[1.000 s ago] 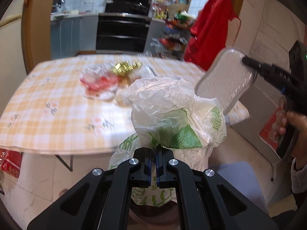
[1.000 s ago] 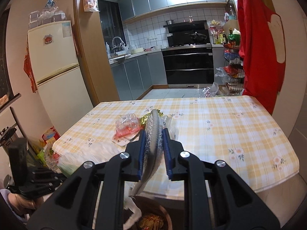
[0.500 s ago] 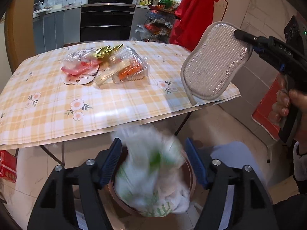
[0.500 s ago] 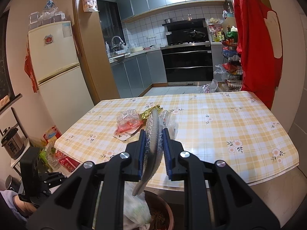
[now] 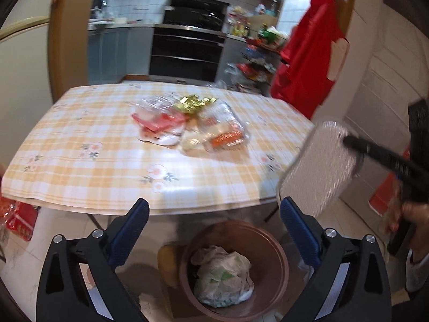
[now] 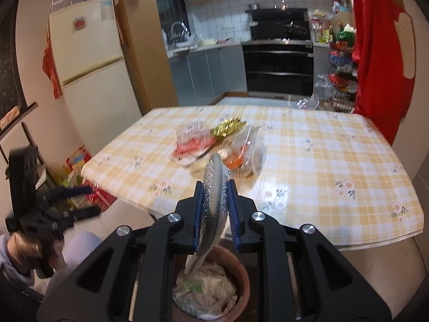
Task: Collect trash
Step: 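Lower the grey mesh pad over the bin and open the right tool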
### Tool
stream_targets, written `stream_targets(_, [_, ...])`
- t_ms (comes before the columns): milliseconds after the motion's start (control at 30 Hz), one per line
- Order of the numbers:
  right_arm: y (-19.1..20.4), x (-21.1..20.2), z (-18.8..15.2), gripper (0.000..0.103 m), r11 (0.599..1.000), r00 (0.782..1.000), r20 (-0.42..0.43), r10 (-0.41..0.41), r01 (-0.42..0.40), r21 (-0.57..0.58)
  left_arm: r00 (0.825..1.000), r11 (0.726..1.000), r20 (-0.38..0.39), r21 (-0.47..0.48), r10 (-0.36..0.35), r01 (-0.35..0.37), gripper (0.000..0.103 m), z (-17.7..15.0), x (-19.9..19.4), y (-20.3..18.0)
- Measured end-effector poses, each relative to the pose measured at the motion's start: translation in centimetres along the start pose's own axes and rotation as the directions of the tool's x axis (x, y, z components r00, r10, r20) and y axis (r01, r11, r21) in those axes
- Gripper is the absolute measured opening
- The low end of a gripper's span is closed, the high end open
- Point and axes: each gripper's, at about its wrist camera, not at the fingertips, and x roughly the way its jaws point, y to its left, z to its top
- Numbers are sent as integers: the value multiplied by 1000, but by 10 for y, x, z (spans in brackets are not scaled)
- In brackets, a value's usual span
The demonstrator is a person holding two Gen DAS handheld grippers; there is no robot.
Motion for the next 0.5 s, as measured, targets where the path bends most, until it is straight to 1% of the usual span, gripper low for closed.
stream_targets(133, [6,8,-6,21,1000,999,-41,22,-23,-15,999,999,22,-25,34,-33,97,4,-5,12])
stream_targets(300, [16,19,-13,22,998,994,-96,55,-59,-34,999,998,22,-47,45,-44,97,3,-6,19])
stream_targets(333, [18,21,-15,26,997,992,-108,57,-61,-36,999,998,19,-50,46,-45,97,3,-5,20])
stream_targets(367, [19,25,-17,37,998,991,-120,53,-58,-36,999,998,18,-52,45,-44,97,3,-5,21])
stream_targets(400, [20,26,-18,44,998,991,-122,47,-51,-36,999,998,18,-53,45,-44,97,2,-6,21])
stream_targets(433, [20,26,-19,55,998,992,-122,36,-41,-37,999,998,18,-52,45,-44,97,2,-6,21])
stream_targets(500, [18,28,-20,60,999,992,-123,7,-12,-38,999,998,19,-51,46,-45,97,2,-6,21])
